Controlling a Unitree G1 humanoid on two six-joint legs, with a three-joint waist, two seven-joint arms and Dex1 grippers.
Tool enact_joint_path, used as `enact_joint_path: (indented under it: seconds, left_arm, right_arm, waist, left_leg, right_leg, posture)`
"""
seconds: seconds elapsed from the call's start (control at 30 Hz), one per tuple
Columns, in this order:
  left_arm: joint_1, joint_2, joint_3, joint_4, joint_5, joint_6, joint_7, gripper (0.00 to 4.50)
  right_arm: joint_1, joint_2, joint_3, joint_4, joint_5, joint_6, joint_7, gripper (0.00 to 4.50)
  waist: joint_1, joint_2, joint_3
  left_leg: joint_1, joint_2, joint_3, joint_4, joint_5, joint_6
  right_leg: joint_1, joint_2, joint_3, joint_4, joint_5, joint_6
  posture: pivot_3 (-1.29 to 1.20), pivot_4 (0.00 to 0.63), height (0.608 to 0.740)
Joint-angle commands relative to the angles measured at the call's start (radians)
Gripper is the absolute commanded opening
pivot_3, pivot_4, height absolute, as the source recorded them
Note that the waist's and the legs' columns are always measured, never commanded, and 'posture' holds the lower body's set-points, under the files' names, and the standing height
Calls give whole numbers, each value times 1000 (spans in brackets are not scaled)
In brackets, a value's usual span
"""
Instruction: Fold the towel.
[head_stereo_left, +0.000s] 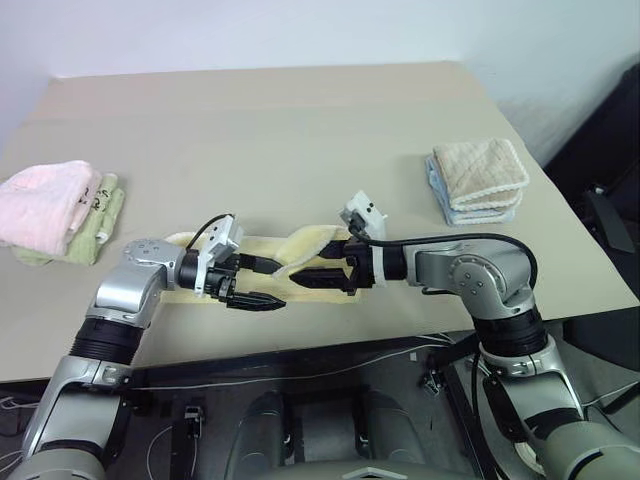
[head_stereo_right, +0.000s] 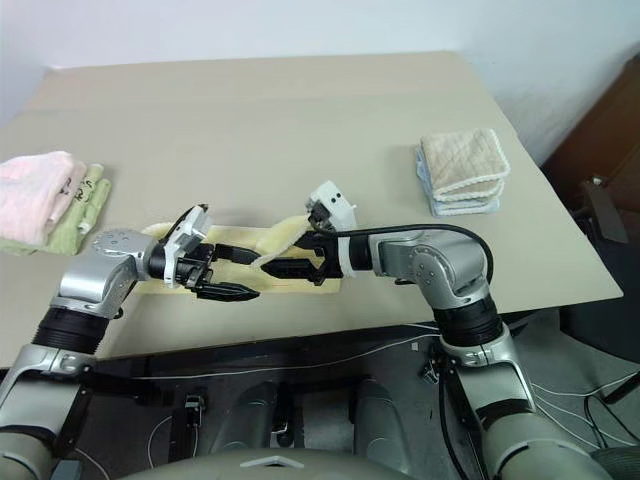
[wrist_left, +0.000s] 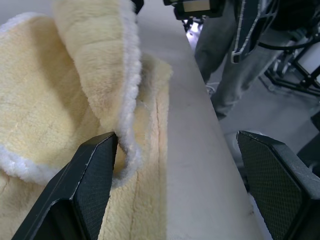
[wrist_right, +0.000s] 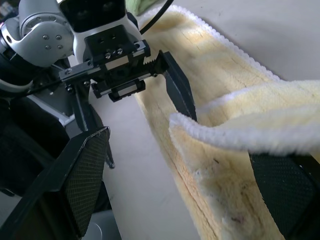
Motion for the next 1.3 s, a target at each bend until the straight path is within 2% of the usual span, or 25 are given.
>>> enact_joint_path:
  seconds: [0.03,0.2,0.47,0.8,0.9,1.07,1.17,1.23,1.3]
  left_arm:
    - [13,16,13,-37,-12,5,-3,3990]
    - [30,25,18,-139,-50,92,22,3990]
    - [71,38,41,-261,-118,181,61,3990]
    - [89,127,97,-245,-144,195,55,3990]
    - [105,197,125,-246,-178,272,39,3990]
    - [111,225,183,-222,-224,316,45,3990]
    - [94,196,257,-183,-239,266,88,3990]
    - [66,137,319,-182,-274,243,159,3990]
    - [74,110,328,-226,-260,218,206,3990]
  right_arm:
    - [-27,35,1,15,-11,-26,-16,4455]
    - [-50,82,0,74,-47,-58,-42,4455]
    - [-52,94,5,85,-65,-63,-37,4455]
    - [-19,79,27,89,-86,-70,-12,4455]
    - [-4,99,7,83,-87,-129,-1,4455]
    - [6,91,6,74,-81,-151,16,4455]
    - [17,74,-23,24,-49,-166,48,3873]
    - [30,58,-39,-16,-30,-175,65,3228]
    - [40,48,-49,-44,-19,-174,71,2594]
  waist:
    - [-1,0,0]
    - [-1,0,0]
    - [-2,0,0]
    - [-3,0,0]
    - [-5,1,0]
    - [-1,1,0]
    - [-2,1,0]
    - [3,1,1]
    - [2,0,1]
  left_leg:
    - [0,0,0,0,0,0]
    - [0,0,0,0,0,0]
    - [0,0,0,0,0,0]
    - [0,0,0,0,0,0]
    - [0,0,0,0,0,0]
    - [0,0,0,-1,0,0]
    - [0,0,0,-1,0,0]
    - [0,0,0,-1,0,0]
    - [0,0,0,-1,0,0]
  right_leg:
    - [0,0,0,0,0,0]
    - [0,0,0,0,0,0]
    - [0,0,0,0,0,0]
    - [0,0,0,0,0,0]
    - [0,0,0,0,0,0]
    - [-1,1,0,0,0,0]
    - [-1,0,0,0,0,0]
    - [-1,-1,0,0,0,0]
    - [0,-1,0,0,0,0]
  posture:
    - [0,150,740]
    - [0,150,740]
    - [0,150,740]
    - [0,150,740]
    - [0,150,740]
    - [0,150,740]
    - [0,150,740]
    - [0,150,740]
    - [0,150,740]
